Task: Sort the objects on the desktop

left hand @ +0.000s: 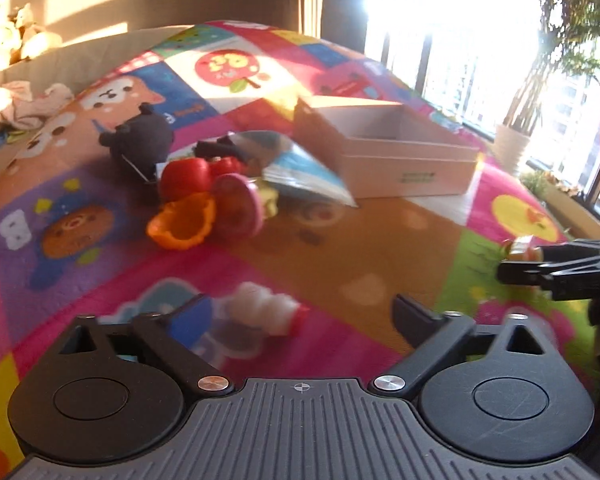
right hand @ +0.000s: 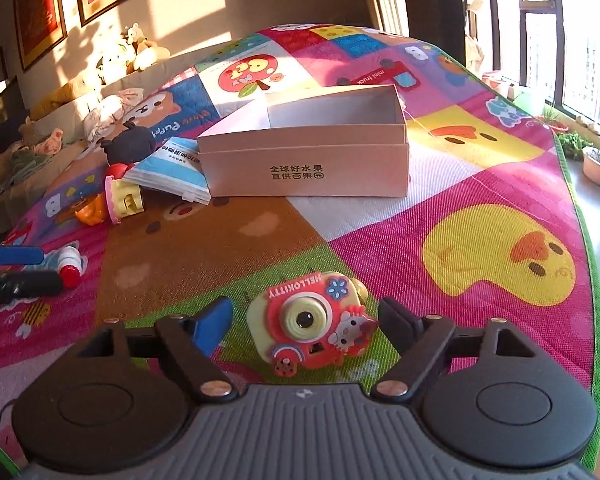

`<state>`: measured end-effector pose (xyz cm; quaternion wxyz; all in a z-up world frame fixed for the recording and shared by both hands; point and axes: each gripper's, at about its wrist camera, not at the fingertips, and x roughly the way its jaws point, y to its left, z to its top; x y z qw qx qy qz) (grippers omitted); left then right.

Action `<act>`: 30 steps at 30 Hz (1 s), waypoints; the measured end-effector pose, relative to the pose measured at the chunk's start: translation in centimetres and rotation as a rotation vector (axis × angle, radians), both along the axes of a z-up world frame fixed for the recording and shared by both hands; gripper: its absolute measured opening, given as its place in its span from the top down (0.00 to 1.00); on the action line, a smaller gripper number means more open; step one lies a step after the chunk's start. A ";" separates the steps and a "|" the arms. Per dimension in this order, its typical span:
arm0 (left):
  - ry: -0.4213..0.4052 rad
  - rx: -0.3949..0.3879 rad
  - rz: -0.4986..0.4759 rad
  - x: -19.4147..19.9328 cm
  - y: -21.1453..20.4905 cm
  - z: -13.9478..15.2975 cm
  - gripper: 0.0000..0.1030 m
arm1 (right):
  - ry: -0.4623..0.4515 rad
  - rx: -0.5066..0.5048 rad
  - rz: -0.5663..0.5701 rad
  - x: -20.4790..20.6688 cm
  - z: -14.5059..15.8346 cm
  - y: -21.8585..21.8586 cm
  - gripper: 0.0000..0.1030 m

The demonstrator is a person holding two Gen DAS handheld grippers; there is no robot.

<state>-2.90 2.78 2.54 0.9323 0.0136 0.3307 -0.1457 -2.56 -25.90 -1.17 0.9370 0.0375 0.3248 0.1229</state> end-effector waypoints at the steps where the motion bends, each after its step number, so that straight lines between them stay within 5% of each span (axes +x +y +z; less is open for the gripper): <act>1: 0.010 0.019 -0.011 0.4 0.1 -0.1 0.13 | -0.001 0.001 0.002 0.0 0.0 0.1 0.20; 5: 0.036 0.092 -0.008 2.1 0.0 -1.4 0.13 | -0.009 -0.011 0.035 -0.2 0.0 0.5 0.18; 13: 0.039 0.098 -0.105 1.1 -1.9 -1.8 0.30 | -0.021 -0.045 0.082 -0.4 0.3 1.2 0.12; 20: 0.029 0.084 -0.052 1.1 -2.5 -1.7 0.38 | -0.021 -0.064 0.099 -0.5 0.3 1.6 0.12; 23: 0.028 0.093 -0.037 1.1 -2.9 -1.6 0.54 | -0.020 -0.092 0.117 -0.4 0.4 1.8 0.12; 26: 0.038 0.083 -0.056 0.5 -3.2 -1.4 0.54 | -0.021 -0.137 0.133 -0.3 0.4 2.1 0.12; 30: 0.037 0.101 -0.098 -1.5 -4.2 -1.2 0.54 | -0.027 -0.208 0.141 -0.1 0.7 2.2 0.40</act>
